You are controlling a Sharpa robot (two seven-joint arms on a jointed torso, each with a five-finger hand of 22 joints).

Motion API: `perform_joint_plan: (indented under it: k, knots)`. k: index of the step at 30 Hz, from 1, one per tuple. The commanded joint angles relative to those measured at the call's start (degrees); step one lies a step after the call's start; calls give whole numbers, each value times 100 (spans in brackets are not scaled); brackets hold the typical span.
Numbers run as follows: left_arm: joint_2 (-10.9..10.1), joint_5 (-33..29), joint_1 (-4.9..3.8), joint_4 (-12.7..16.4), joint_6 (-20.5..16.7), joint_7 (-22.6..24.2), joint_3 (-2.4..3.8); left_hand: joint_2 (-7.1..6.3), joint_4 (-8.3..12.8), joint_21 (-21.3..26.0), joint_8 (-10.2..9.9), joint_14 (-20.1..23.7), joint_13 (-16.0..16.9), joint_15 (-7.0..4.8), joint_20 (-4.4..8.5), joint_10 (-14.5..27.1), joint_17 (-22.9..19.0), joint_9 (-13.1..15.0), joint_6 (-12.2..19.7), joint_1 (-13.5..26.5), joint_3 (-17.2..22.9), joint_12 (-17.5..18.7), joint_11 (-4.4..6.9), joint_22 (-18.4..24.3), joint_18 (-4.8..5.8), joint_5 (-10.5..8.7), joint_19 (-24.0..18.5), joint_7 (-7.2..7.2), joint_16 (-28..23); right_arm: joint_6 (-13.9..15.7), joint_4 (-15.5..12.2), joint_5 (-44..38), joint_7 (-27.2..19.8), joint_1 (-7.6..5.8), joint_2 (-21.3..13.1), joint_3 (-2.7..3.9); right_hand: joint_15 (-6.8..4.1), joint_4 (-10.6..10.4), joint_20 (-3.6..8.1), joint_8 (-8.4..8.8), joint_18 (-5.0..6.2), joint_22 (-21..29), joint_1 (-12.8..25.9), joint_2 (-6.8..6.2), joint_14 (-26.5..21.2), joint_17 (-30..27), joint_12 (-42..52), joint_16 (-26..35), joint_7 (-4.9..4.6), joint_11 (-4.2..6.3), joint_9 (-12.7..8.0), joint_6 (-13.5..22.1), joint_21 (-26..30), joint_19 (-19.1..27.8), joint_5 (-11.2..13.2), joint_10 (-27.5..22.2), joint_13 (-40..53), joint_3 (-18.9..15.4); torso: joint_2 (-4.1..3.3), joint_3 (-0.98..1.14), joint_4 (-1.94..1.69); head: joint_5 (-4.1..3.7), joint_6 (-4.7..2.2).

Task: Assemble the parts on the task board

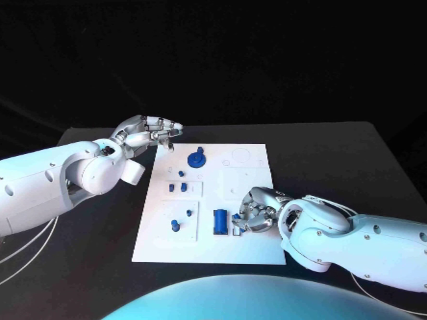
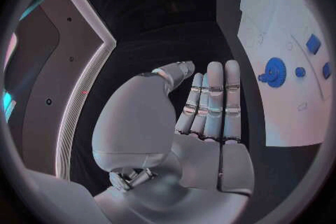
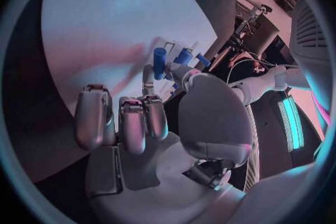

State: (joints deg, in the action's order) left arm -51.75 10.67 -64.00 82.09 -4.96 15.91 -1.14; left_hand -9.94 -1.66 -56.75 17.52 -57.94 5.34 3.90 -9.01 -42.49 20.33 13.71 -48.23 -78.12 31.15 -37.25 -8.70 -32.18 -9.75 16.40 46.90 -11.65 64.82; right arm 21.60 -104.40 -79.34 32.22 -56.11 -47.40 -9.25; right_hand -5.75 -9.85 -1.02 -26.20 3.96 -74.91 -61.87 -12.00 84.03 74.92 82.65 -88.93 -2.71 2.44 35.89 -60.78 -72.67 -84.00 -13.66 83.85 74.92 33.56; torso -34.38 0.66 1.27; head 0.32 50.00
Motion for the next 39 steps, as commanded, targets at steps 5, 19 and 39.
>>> perform_joint_plan:
  k: [5, 19, 39]
  knots:
    - [4, 29, -4, 14, 101, -1, 4, 27, -32, 39, 29, 7, -10, 23, -55, 46, 6, -11, 46, 9, 4, 21, 10, 7, -80, 14, 1, -6, 37, -231, -1, -107, 20, 21, 48, -11, -26, -127, 63, -4, -90, -1102, 189, 26, 555, 1289, 53, -35, 149, 39, -15, -206, -18, -168, 4, 437, 1088, -155, -1, 0, -2, 3, 0]
    - [6, 48, -4, 8, 114, -22, 4, 28, -35, 40, 30, 8, -12, 24, -56, 47, 6, -12, 46, 12, 3, 22, 9, 8, -80, 13, 1, -7, 38, -262, -1, -84, 9, 25, 57, -11, -27, -378, 65, 17, -95, -1108, 442, 42, 560, 1313, 86, -44, 149, 39, -30, -263, -45, -175, 6, 450, 1116, -384, -1, 3, 4, 8, 0]
    - [5, 59, -4, 1, 121, -27, 3, 28, -35, 40, 30, 8, -12, 24, -56, 47, 6, -12, 46, 12, 3, 22, 9, 8, -80, 13, 1, -7, 38, -1, -109, -80, -71, 25, -107, -10, -26, -409, 64, 60, -78, -1084, 387, -43, 548, 1257, -26, -25, 144, 35, -40, -231, 50, -146, 2, 420, 1057, -625, 0, 4, 4, -2, 0]
